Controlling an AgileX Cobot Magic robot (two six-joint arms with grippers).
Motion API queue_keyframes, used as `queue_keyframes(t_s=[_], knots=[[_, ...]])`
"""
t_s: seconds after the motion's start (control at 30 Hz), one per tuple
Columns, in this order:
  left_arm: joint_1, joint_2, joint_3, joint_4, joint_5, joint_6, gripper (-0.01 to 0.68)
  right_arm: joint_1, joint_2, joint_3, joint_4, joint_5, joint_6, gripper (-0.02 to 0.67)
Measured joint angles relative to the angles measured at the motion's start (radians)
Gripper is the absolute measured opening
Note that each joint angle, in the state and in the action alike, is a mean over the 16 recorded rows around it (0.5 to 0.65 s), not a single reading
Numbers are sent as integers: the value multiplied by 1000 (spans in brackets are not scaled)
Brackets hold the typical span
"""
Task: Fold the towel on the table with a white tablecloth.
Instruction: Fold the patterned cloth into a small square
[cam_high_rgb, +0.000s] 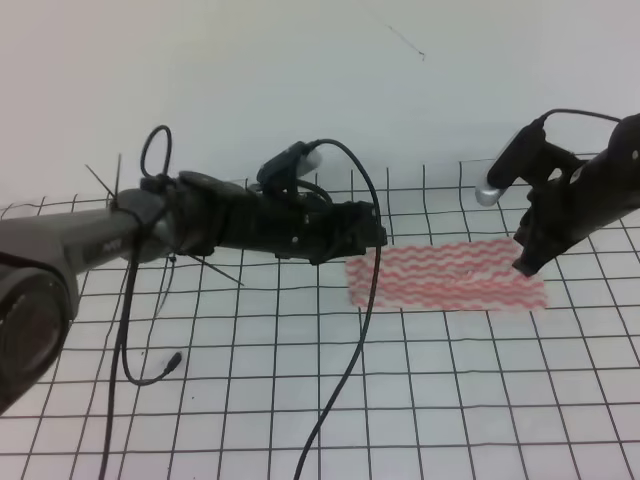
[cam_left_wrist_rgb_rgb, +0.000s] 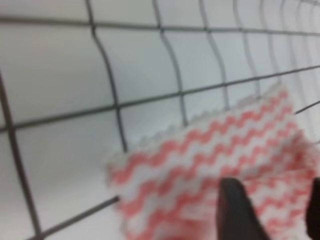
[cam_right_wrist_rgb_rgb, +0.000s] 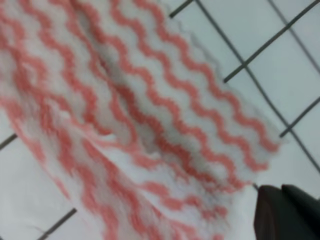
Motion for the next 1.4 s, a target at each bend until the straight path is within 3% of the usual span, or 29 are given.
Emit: queue_keyframes(t_s=[0.17, 0.43, 0.57, 0.9, 1.2, 1.4], knots=[[51, -27, -31, 1, 101, 49, 220, -7, -26, -14, 90, 56, -107, 0], [145, -106, -65, 72, 305, 125, 52, -45, 9, -147, 245, 306, -294, 0], [160, -159, -59, 152, 356, 142, 2, -62, 65, -265, 273, 455, -341, 0], [131, -292, 40, 308, 322, 120, 0, -61, 185, -485, 170, 646, -329, 64], [122, -341, 135, 315, 284, 118, 0, -52, 264, -505, 179, 650, -358, 172], [122, -342, 152, 318, 284, 121, 0, -52, 307, -506, 213, 652, -390, 198]])
